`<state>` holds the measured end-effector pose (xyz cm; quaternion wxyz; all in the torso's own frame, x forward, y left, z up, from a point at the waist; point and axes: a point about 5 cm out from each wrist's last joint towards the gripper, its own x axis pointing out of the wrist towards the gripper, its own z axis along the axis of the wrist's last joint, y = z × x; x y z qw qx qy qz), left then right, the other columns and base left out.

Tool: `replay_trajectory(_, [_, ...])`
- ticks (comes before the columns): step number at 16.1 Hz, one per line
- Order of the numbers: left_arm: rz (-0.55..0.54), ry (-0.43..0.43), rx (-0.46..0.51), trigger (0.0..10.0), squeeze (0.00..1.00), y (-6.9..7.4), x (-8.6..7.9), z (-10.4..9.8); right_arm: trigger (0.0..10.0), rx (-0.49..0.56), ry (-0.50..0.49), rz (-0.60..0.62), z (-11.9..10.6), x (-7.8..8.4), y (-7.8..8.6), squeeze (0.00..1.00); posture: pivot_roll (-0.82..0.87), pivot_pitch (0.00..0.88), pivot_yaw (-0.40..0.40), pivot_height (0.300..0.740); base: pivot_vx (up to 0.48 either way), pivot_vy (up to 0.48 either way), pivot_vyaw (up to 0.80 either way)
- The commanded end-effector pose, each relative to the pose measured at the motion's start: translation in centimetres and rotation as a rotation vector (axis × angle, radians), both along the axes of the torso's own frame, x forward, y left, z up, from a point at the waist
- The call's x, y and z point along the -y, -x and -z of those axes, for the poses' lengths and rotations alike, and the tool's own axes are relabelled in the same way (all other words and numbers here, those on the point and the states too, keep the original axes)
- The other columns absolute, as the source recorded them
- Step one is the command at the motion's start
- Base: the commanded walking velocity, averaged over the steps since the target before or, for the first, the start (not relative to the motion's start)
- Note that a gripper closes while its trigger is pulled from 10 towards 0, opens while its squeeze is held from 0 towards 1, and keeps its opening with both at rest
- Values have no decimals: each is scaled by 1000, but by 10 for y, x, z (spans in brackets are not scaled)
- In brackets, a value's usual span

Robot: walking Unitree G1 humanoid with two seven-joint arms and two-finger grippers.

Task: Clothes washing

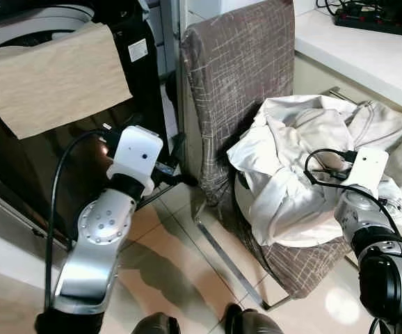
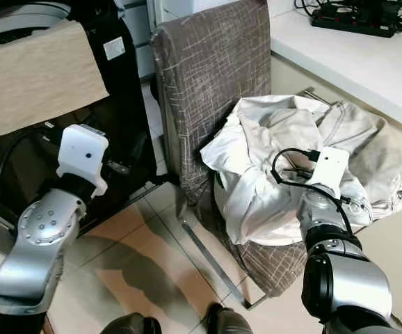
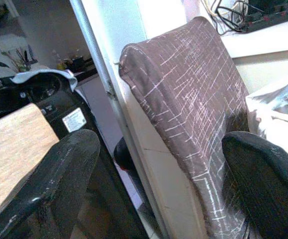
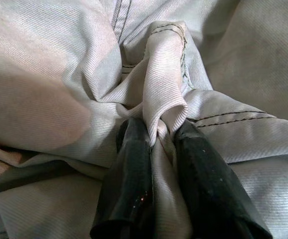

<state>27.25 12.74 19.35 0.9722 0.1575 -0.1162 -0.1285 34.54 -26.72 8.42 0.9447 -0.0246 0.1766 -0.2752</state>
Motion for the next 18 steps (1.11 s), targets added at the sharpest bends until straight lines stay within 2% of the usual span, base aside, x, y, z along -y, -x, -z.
replay_trajectory(1, [6,5,4,10000,0,-3,5,1,0,-1,-22,-50,-1,-10,-6,0,124,135,-5,740,0,0,0])
replay_trajectory(5, [15,29,17,10000,0,-10,14,3,0,237,58,-126,-81,-8,-42,0,86,90,-25,740,0,0,0])
replay_trajectory(8, [22,45,39,10000,0,-16,22,1,0,421,111,-195,-154,-13,-61,0,69,61,-43,740,0,0,0])
replay_trajectory(9, [18,58,46,10000,0,-19,24,1,0,539,139,-273,-204,-24,-69,0,60,43,-49,740,0,0,0])
replay_trajectory(10, [16,62,48,10000,0,-21,25,1,0,577,151,-304,-221,-29,-70,0,59,41,-50,740,0,0,0])
replay_trajectory(11, [16,67,56,10000,0,-22,27,0,0,652,164,-374,-252,-44,-72,0,60,28,-52,740,0,0,0])
replay_trajectory(12, [16,69,59,10000,0,-23,27,0,0,684,177,-402,-265,-50,-72,0,63,21,-53,740,0,0,0])
replay_trajectory(15, [13,77,75,10000,0,-27,29,-2,0,850,291,-497,-336,-75,-61,0,63,0,-57,740,0,0,0])
replay_trajectory(16, [10,79,87,10000,0,-30,30,-2,0,967,355,-553,-388,-94,-44,0,64,0,-64,740,0,0,0])
replay_trajectory(17, [2,83,96,10000,0,-32,31,-3,0,1046,391,-572,-420,-105,-30,0,62,0,-70,740,0,0,0])
replay_trajectory(18, [-7,82,101,10000,0,-33,30,-3,0,1072,393,-580,-429,-109,-25,0,62,0,-70,740,0,0,0])
